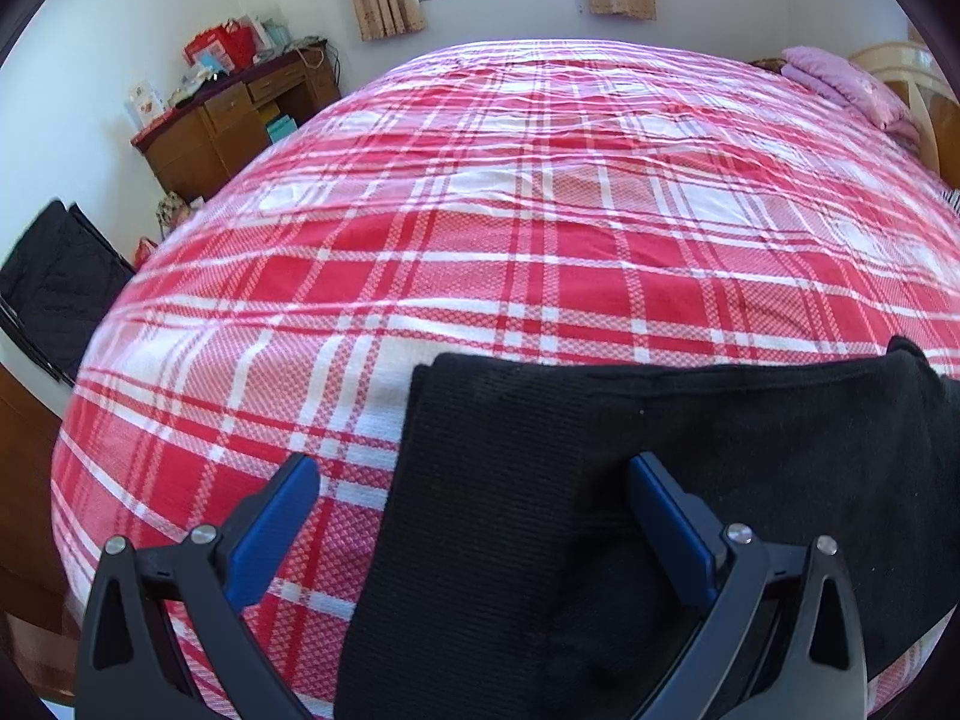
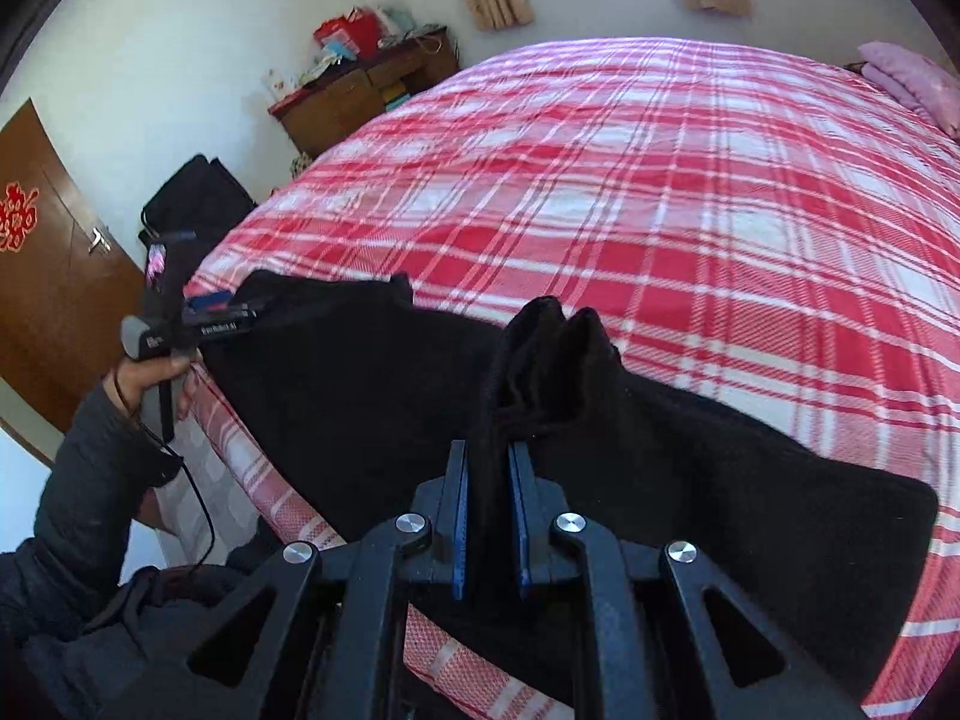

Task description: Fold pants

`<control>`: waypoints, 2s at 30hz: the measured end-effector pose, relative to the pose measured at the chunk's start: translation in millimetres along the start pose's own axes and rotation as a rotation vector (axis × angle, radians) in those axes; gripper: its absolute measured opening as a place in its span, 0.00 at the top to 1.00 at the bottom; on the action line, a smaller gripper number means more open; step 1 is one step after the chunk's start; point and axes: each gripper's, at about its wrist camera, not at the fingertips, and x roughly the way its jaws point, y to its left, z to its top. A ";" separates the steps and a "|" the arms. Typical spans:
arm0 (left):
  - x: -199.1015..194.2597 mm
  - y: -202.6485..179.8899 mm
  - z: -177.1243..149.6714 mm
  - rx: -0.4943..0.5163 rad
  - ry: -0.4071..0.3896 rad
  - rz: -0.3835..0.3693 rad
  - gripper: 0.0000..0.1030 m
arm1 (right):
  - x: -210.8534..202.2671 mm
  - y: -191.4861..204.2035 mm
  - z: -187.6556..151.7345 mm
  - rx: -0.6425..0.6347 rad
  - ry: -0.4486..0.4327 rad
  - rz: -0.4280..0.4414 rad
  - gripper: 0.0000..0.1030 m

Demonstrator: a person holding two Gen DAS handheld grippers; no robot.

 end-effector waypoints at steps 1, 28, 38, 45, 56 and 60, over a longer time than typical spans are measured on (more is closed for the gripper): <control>-2.1 -2.2 1.1 0.013 -0.001 0.005 0.00 | 7.6 1.0 -1.9 -0.003 0.014 -0.001 0.88; -82.0 -223.8 -14.8 0.230 -0.006 -0.574 0.04 | -69.5 -140.2 -23.8 0.372 -0.132 -0.080 0.49; -82.8 -277.3 -19.1 0.316 0.083 -0.695 0.40 | -101.8 -170.4 -26.2 0.457 -0.216 -0.117 0.49; -93.0 -270.5 -13.1 0.296 0.032 -0.693 0.90 | -104.8 -179.6 -30.0 0.489 -0.224 -0.131 0.49; -77.8 -238.1 -10.1 0.187 0.051 -0.717 0.89 | -98.8 -163.7 -29.1 0.432 -0.211 -0.098 0.49; -67.3 -238.6 -17.3 0.184 0.063 -0.696 0.76 | -86.1 -143.8 -28.4 0.324 -0.136 -0.011 0.49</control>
